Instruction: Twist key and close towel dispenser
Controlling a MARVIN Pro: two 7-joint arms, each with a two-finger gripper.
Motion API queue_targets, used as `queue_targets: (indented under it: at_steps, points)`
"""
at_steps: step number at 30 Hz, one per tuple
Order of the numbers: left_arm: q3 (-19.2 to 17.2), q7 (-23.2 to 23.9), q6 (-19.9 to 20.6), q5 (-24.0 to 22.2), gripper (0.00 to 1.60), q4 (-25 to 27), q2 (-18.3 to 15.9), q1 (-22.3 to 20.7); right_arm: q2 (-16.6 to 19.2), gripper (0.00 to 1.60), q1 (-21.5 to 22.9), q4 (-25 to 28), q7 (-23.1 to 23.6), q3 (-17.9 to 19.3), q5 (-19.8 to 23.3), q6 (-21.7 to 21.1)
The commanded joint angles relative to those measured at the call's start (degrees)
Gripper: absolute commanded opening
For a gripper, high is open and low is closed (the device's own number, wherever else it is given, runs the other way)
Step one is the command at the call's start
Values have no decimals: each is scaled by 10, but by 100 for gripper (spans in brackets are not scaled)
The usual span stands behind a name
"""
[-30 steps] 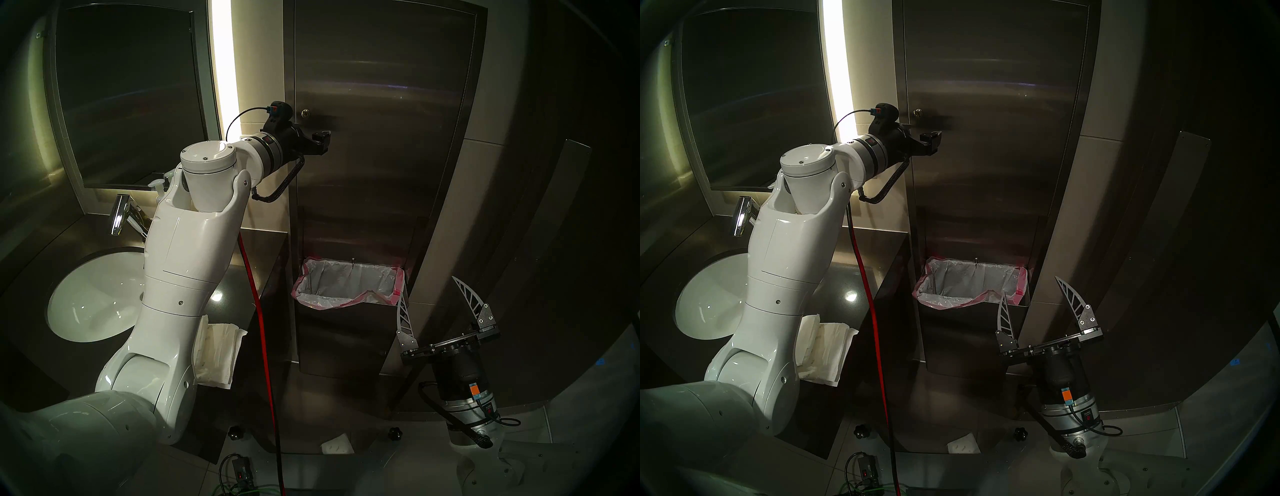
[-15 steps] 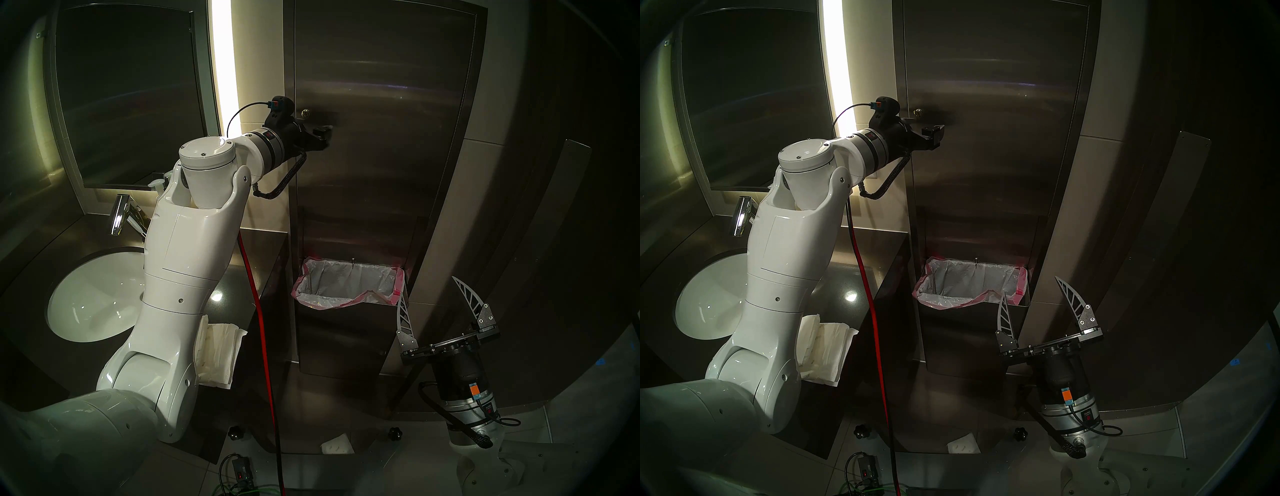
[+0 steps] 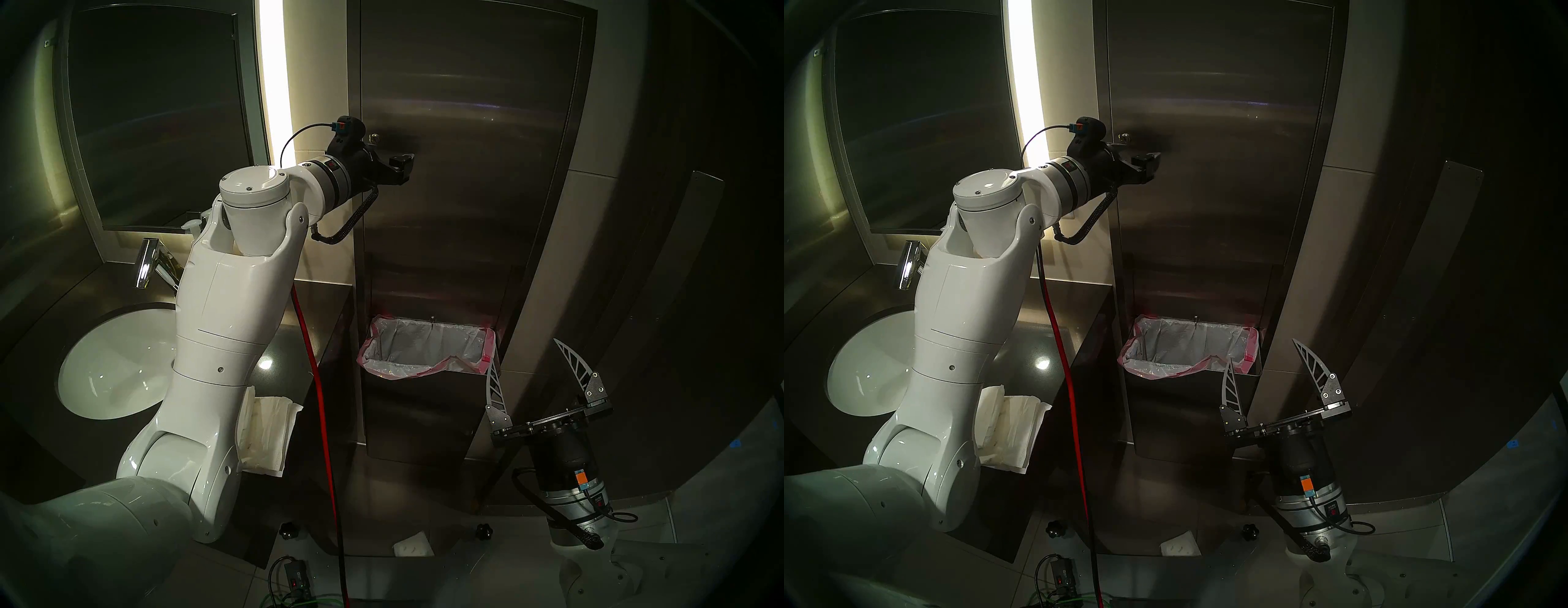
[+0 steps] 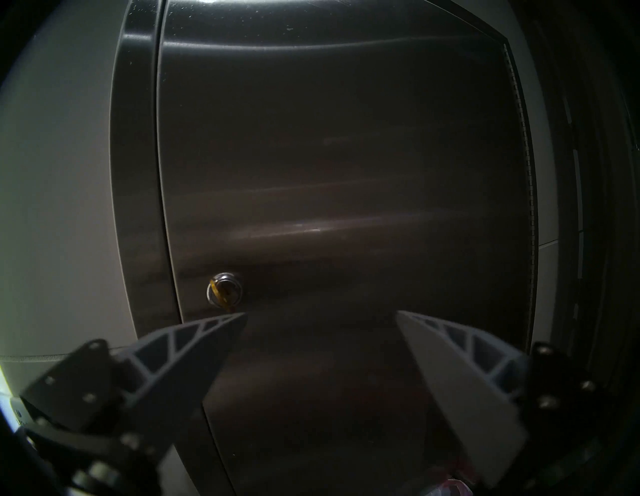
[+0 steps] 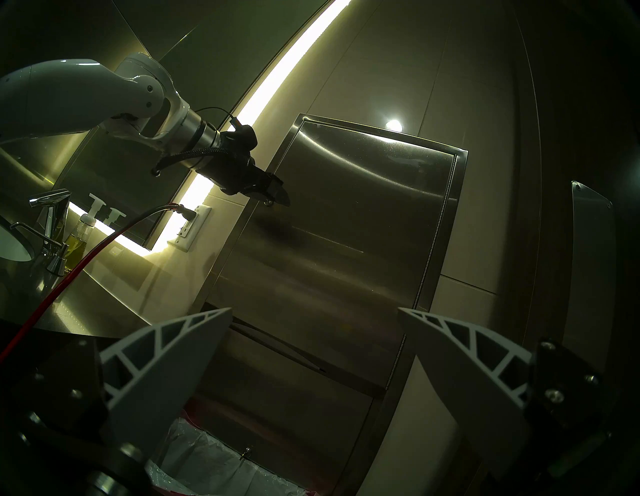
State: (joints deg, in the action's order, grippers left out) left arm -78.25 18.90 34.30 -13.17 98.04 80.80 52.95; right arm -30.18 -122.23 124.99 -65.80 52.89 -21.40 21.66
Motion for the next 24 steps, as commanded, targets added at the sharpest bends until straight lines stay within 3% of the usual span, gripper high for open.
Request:
queue_targets:
  at_steps: [1,19,24]
  points:
    - [-1,0,3,2,160,13,-2,-9,-1,160,1,6,-1,0,-3,0]
    - [2,6,11,7,160,19,-1,-5,-1,160,1,6,-1,0,-3,0]
    - [-6,-13,22,15,160,18,1,-1,-1,160,1,6,-1,0,-3,0]
